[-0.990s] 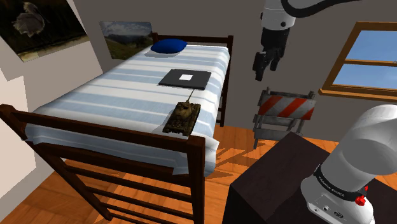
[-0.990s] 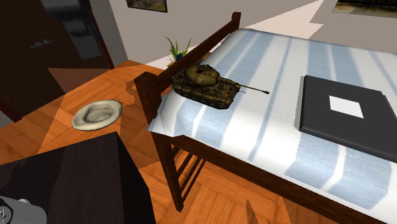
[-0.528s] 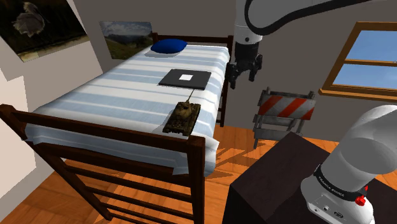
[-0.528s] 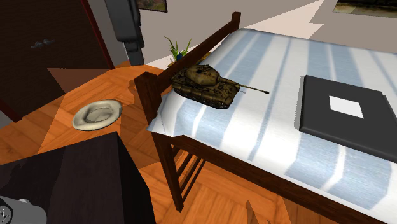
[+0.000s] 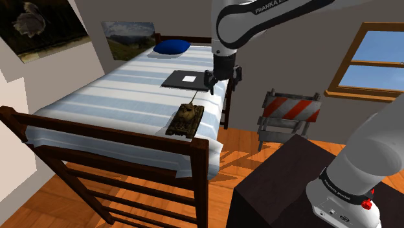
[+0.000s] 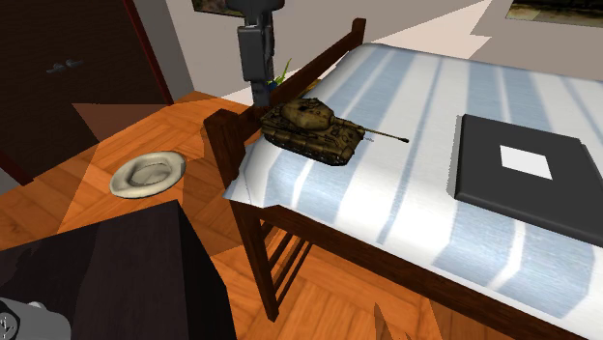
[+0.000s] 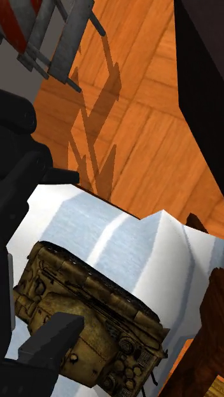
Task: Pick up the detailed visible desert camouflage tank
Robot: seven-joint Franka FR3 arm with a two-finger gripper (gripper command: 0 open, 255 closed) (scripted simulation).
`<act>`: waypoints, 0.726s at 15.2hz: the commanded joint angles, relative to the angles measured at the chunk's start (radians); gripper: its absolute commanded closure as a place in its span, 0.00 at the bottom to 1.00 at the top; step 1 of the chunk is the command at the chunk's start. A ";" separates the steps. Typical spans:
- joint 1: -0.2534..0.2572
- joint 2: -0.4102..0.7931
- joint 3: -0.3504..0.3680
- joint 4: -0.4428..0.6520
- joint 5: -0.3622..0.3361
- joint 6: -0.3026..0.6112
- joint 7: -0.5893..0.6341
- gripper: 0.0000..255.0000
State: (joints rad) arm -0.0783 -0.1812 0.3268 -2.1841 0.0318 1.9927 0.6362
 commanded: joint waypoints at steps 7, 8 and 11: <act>0.004 0.342 0.024 0.267 -0.076 0.066 0.314 0.00; 0.009 0.383 0.020 0.305 -0.085 0.068 0.348 0.00; 0.027 0.505 0.002 0.426 -0.106 0.070 0.441 0.00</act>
State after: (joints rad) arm -0.0612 0.2752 0.3332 -1.8007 -0.0646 2.0565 1.0369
